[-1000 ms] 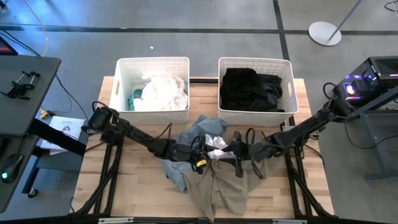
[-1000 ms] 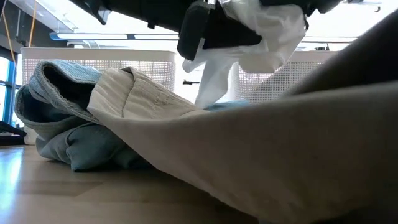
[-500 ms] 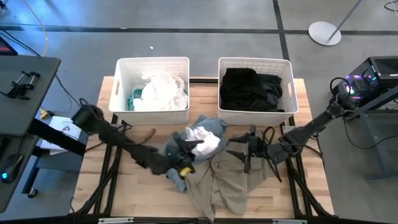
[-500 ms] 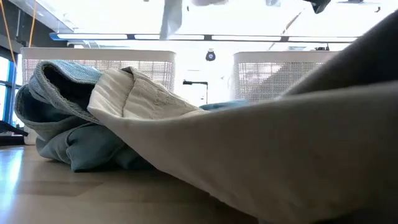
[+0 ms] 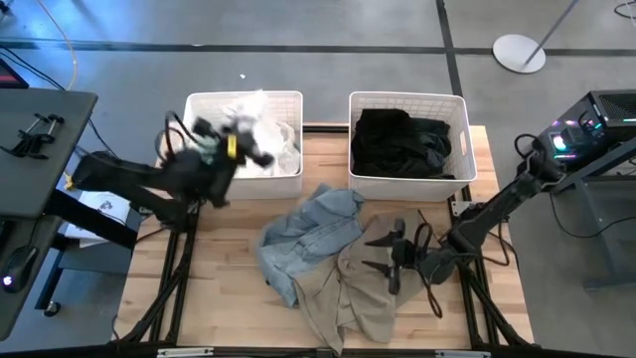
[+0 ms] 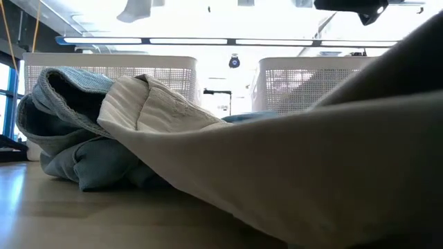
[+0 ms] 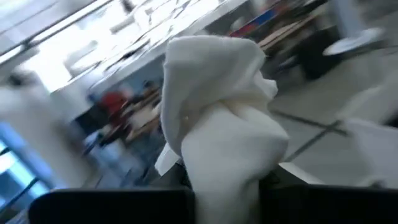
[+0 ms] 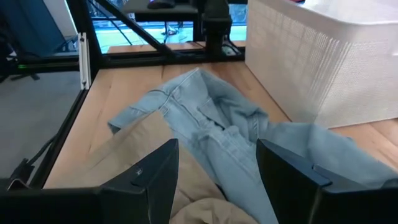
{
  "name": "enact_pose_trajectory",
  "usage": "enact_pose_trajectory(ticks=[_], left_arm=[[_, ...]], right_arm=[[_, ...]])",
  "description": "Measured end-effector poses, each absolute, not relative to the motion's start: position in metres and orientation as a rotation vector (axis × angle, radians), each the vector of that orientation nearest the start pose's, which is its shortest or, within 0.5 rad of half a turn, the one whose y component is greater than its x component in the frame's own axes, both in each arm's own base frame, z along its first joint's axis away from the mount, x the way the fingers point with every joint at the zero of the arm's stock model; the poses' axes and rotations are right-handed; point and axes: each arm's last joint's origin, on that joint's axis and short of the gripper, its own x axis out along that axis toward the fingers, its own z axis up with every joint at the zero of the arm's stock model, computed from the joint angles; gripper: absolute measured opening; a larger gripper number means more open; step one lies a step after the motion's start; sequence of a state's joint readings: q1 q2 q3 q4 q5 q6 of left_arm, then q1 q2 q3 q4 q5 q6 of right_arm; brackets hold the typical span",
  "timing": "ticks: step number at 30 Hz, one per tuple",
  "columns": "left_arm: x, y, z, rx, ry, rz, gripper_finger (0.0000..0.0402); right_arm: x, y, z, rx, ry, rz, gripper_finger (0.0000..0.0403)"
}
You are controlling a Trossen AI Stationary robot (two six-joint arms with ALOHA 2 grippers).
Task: Sort clothes
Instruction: Put the white underwear into the left white laundry bin
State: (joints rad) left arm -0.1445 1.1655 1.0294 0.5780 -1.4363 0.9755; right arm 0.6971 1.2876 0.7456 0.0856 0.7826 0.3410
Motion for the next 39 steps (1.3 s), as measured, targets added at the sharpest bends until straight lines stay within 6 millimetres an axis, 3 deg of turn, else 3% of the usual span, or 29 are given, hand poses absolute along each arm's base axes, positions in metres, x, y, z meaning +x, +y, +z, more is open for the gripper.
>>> enact_pose_trajectory(ticks=[4,8,12,16,21,26,31,35,39], left_arm=[[0.223,0.032,0.398,0.492,0.361,1.393,0.0035],[0.223,0.061,0.377,0.459,0.393,1.280,0.0035],[0.221,0.098,0.346,0.159,0.500,1.010,0.0035],[0.214,0.133,0.312,-0.022,0.728,1.006,0.0035],[0.210,0.163,0.271,-0.198,0.995,0.953,0.0046],[0.220,0.180,0.234,-0.360,1.127,0.781,0.0052],[0.230,0.190,0.211,-0.326,1.195,0.806,0.0075],[0.233,0.190,0.214,-0.331,1.158,0.748,0.0127],[0.225,0.186,0.230,-0.326,1.102,0.755,0.0194]], right_arm=[[0.218,0.158,0.240,0.022,0.326,-0.134,0.0204],[0.218,0.158,0.240,0.022,0.325,-0.135,0.0204],[0.218,0.158,0.240,0.023,0.325,-0.135,0.0204],[0.218,0.158,0.240,0.023,0.329,-0.126,0.0204],[0.218,0.158,0.240,0.021,0.329,-0.125,0.0204],[0.218,0.158,0.240,0.022,0.330,-0.123,0.0204],[0.218,0.158,0.240,0.021,0.331,-0.121,0.0204],[0.216,0.159,0.239,0.014,0.341,-0.110,0.0204],[0.211,0.166,0.238,0.006,0.346,-0.079,0.0204]])
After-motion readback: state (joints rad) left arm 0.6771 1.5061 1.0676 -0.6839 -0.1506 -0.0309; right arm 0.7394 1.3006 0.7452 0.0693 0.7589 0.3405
